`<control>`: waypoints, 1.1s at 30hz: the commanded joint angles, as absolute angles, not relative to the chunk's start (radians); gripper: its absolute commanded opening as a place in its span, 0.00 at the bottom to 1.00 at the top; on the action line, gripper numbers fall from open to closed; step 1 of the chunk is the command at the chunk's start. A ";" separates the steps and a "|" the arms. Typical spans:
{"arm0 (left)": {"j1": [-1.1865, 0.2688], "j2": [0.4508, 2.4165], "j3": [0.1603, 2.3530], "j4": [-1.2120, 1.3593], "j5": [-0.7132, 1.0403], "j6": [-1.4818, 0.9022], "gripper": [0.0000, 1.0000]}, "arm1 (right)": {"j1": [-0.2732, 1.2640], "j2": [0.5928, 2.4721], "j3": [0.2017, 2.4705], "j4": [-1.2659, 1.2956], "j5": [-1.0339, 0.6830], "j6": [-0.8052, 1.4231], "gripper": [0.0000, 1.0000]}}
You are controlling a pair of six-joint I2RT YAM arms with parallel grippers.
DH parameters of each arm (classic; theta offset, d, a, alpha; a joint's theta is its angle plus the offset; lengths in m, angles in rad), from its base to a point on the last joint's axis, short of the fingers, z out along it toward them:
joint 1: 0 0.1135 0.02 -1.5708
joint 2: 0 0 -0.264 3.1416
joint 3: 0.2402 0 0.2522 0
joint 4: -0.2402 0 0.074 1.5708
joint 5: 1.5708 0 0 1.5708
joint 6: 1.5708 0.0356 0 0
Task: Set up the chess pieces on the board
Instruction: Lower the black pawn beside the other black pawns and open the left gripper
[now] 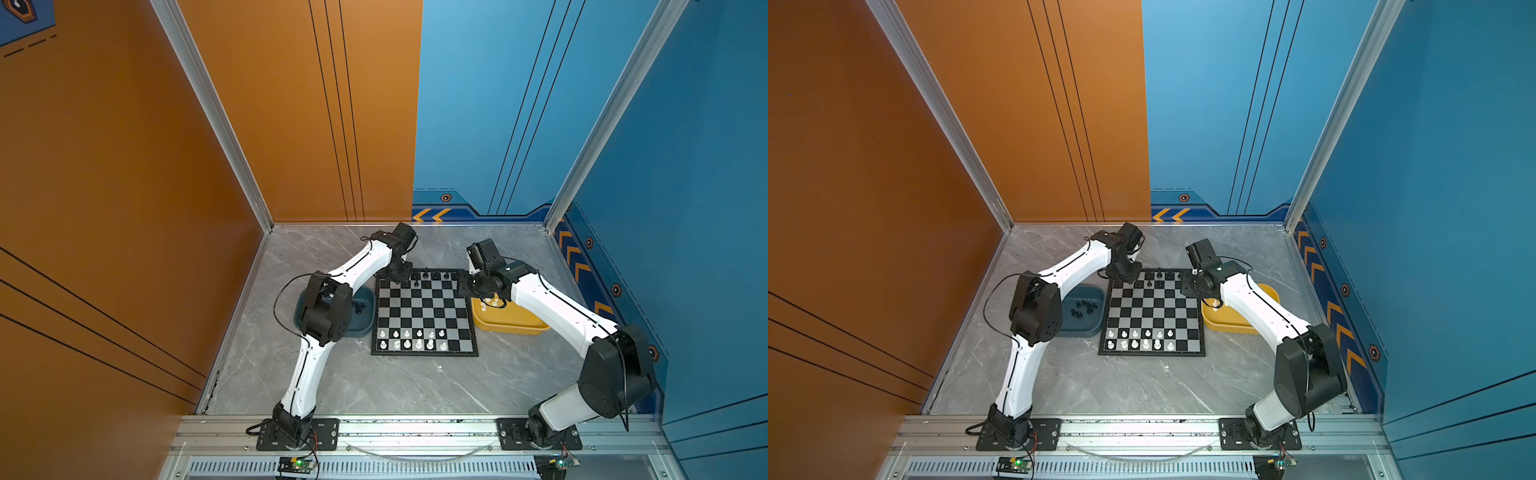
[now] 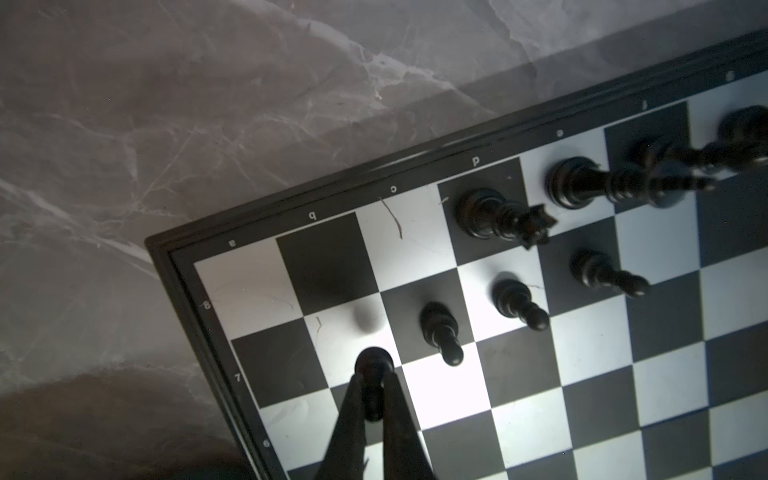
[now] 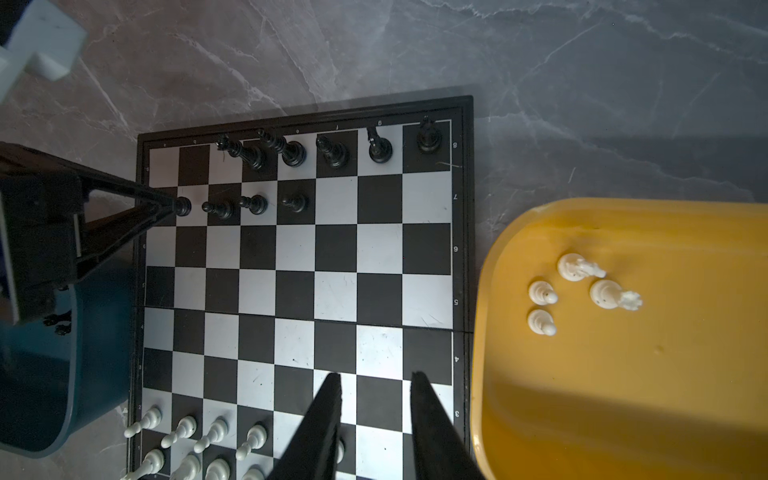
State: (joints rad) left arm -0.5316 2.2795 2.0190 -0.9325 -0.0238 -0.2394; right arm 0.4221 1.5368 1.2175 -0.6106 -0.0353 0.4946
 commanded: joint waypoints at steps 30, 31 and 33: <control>-0.522 2.354 2.075 -0.985 -0.061 -0.236 0.00 | 0.405 1.499 1.193 -0.606 -0.054 0.502 0.32; -0.523 2.354 2.073 -0.986 -0.061 -0.236 0.00 | 0.404 1.499 1.192 -0.606 -0.054 0.503 0.32; -0.523 2.356 2.073 -0.986 -0.061 -0.238 0.00 | 0.405 1.499 1.194 -0.607 -0.056 0.504 0.32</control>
State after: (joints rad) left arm -0.5293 2.3245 2.0541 -0.9623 -0.0479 -0.2398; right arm 0.4110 1.5257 1.2068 -0.6086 -0.0502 0.4950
